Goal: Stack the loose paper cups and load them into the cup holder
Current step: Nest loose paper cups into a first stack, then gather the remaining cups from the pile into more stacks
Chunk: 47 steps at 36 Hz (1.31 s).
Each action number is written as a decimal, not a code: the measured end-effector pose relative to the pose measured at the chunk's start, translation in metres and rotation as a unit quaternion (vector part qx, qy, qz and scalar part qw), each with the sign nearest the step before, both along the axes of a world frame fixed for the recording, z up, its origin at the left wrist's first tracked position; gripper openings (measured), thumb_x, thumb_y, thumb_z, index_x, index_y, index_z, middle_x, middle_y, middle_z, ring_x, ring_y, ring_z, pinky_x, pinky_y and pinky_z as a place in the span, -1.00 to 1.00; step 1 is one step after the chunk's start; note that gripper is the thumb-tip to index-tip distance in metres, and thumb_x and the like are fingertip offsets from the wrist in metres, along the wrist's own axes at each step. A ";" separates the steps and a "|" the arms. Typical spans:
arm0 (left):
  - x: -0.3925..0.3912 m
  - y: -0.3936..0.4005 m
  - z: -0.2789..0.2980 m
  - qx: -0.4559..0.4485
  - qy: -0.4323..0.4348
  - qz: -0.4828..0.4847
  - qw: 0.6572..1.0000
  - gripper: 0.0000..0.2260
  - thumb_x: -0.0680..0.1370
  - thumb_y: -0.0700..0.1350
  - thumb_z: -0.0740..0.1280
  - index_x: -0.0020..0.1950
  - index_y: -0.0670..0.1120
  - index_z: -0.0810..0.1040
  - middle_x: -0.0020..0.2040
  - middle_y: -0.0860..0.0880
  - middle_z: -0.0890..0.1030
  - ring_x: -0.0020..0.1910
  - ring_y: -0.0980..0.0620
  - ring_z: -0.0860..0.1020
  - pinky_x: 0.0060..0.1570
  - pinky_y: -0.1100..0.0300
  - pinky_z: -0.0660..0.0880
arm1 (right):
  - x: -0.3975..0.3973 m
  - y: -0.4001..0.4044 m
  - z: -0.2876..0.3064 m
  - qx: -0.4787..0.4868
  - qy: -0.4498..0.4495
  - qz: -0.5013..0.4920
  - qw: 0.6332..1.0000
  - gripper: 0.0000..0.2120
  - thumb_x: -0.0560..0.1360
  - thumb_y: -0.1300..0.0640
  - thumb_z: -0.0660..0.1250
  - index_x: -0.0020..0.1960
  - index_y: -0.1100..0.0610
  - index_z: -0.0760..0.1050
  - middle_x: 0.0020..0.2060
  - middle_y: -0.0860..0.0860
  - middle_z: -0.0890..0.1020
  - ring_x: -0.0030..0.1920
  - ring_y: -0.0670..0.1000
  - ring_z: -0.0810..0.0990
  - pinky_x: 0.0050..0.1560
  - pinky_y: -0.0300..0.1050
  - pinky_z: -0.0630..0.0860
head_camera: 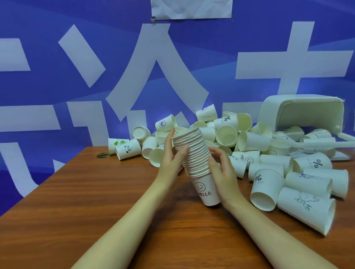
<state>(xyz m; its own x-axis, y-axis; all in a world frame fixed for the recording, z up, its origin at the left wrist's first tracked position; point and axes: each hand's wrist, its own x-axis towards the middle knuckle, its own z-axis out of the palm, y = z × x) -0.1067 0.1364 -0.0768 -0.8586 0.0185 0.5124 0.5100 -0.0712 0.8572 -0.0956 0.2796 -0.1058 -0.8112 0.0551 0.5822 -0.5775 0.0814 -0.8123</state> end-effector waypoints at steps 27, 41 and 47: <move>0.008 -0.178 0.008 -0.140 0.005 0.335 0.932 -0.17 0.46 0.06 0.45 0.57 0.14 0.00 0.44 0.09 0.38 0.39 0.08 0.37 0.36 -0.03 0.37 | -0.014 -0.009 -0.028 0.331 -0.127 -0.064 0.933 -0.70 0.52 0.08 0.35 0.24 -0.02 0.51 0.08 -0.06 0.55 0.12 -0.09 0.52 0.23 -0.08 0.44; -0.032 -0.212 -0.007 -0.127 -0.012 0.367 0.921 -0.25 0.46 0.08 0.44 0.53 0.19 0.10 0.43 0.08 0.38 0.39 0.05 0.37 0.32 -0.06 0.40 | -0.078 -0.071 0.017 0.280 -0.197 -0.176 0.923 -0.32 0.40 -0.29 0.28 0.32 0.18 0.40 0.18 0.09 0.55 0.19 0.16 0.52 0.11 -0.01 0.46; -0.034 -0.213 -0.011 -0.105 -0.003 0.355 0.929 -0.31 0.49 0.01 0.43 0.53 0.12 0.15 0.33 0.18 0.39 0.28 0.16 0.38 0.22 0.11 0.38 | -0.104 -0.090 0.006 0.288 -0.295 -0.199 0.889 -0.05 0.34 -0.47 0.26 0.40 0.24 0.23 0.23 0.13 0.52 0.22 0.20 0.50 0.08 0.02 0.43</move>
